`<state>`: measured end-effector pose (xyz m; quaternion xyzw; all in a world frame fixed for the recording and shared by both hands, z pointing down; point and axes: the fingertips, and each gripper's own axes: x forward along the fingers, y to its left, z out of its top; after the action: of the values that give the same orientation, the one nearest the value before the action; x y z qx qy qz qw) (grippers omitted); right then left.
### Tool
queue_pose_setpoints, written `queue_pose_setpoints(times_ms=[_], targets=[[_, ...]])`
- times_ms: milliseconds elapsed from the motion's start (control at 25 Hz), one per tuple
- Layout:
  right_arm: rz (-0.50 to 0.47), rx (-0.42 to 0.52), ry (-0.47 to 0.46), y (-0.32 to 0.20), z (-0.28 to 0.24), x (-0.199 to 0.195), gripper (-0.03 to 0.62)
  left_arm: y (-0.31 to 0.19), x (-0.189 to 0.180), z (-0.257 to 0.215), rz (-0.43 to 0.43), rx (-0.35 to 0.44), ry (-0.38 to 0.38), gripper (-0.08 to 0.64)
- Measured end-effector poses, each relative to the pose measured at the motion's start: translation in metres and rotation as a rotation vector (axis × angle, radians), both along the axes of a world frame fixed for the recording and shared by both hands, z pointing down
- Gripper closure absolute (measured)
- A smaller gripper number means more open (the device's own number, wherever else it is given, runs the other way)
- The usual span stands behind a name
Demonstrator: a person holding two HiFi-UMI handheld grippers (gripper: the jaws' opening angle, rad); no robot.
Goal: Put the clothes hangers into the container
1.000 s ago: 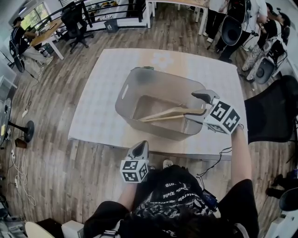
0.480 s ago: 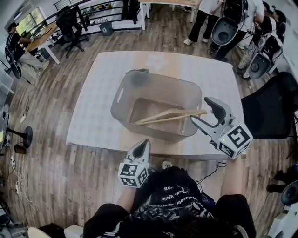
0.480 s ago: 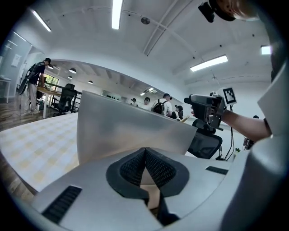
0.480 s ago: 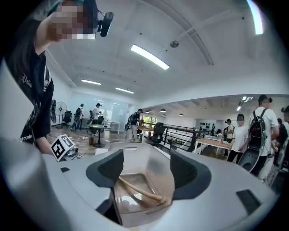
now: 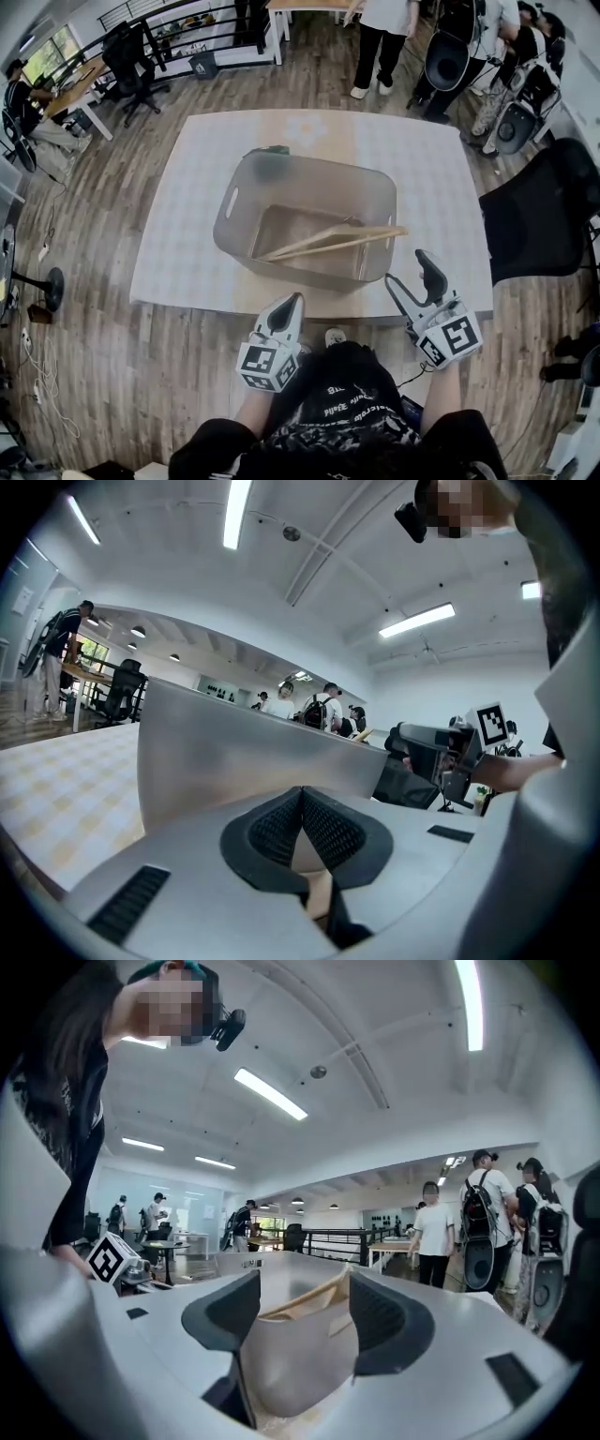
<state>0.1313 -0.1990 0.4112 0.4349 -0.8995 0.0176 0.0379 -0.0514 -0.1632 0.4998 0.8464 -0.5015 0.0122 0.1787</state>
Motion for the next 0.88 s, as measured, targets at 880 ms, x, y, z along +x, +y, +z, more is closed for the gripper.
queue_pose_setpoints(times_ms=[880], targets=[[0.047,-0.159,0.088,0.043,0.083,-0.016,0.407,0.004,0.01,0.006,0.056,-0.013,0.042,0.54]])
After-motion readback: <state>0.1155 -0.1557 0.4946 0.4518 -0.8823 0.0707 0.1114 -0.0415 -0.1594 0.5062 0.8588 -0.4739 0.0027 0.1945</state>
